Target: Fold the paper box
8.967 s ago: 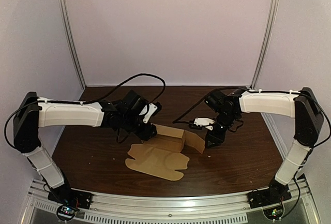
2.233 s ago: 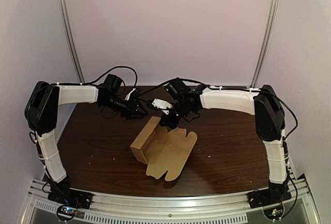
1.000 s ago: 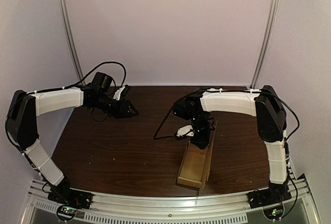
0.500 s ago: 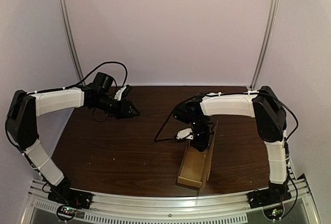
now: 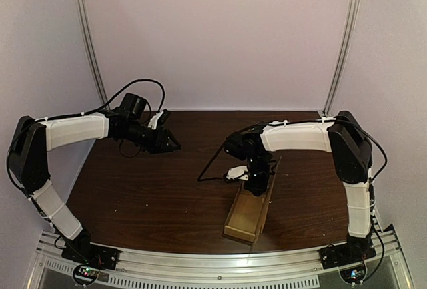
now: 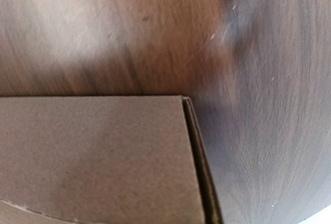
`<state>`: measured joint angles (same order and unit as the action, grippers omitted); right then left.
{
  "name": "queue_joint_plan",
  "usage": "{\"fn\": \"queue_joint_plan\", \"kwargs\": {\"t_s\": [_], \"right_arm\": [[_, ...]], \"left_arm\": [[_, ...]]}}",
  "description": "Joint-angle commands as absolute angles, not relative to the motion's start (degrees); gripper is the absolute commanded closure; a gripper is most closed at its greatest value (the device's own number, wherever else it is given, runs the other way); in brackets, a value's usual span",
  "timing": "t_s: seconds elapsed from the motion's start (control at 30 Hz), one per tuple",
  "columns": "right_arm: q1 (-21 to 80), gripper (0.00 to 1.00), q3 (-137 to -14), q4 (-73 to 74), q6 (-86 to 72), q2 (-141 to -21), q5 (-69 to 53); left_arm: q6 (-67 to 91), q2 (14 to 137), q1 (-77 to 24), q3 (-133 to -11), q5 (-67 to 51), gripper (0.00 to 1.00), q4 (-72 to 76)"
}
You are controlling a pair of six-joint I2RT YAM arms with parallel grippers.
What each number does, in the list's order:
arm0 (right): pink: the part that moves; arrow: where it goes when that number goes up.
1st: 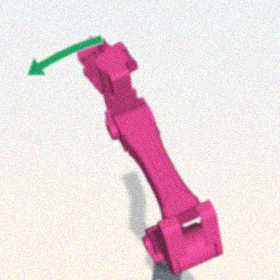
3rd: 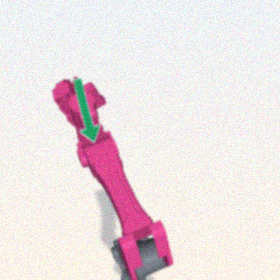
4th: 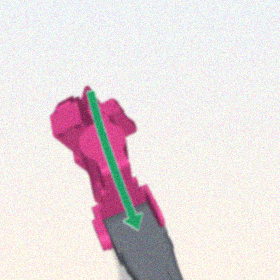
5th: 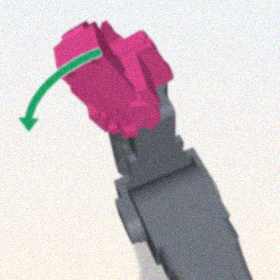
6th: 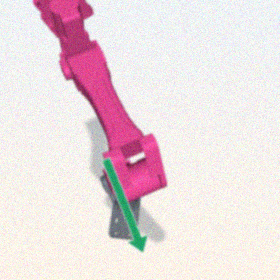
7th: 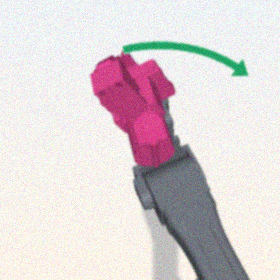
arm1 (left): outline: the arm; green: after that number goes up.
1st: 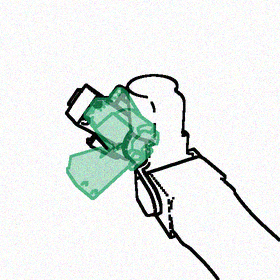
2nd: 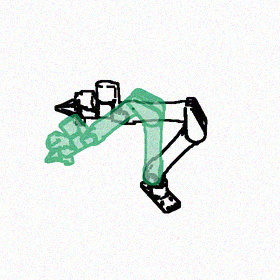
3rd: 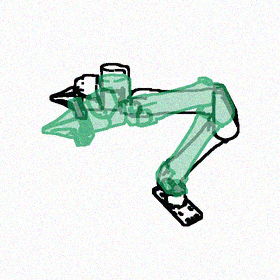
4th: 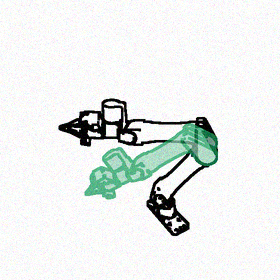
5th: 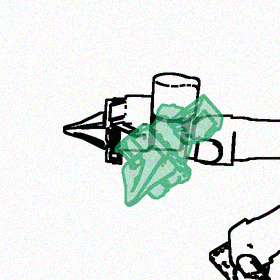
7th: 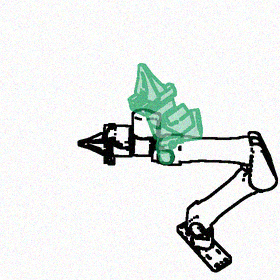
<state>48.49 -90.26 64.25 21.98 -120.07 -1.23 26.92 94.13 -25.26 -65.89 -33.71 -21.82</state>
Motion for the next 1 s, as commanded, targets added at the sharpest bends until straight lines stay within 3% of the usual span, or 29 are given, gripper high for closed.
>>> {"fn": "queue_joint_plan", "kwargs": {"t_s": [0.0,0.3,0.47,0.67,0.97], "right_arm": [[48.9,0.79,-89.4,59.6,20.4,-117.7,-1.7],[48.9,0.82,-89.5,58.2,19.7,-118.3,-2.1],[48.9,0.77,-90.1,57.8,19.2,-118.7,-1.8],[48.9,0.78,-90.4,56.8,18.7,-117.7,-0.6],[48.9,0.95,-88.7,53.7,19.1,-116.8,1.9]], "left_arm": [[27.2,93.2,-25.9,-65.0,-34.1,0.54,-19.4],[27.1,93.2,-26.2,-65.0,-34.4,0.54,-19.4],[27.2,93.3,-26.4,-65.0,-34.6,0.54,-19.4],[27.2,93.6,-26.7,-65.0,-34.7,0.54,-19.5],[27.3,93.5,-27.5,-64.2,-31.3,0.54,-19.3]]}}
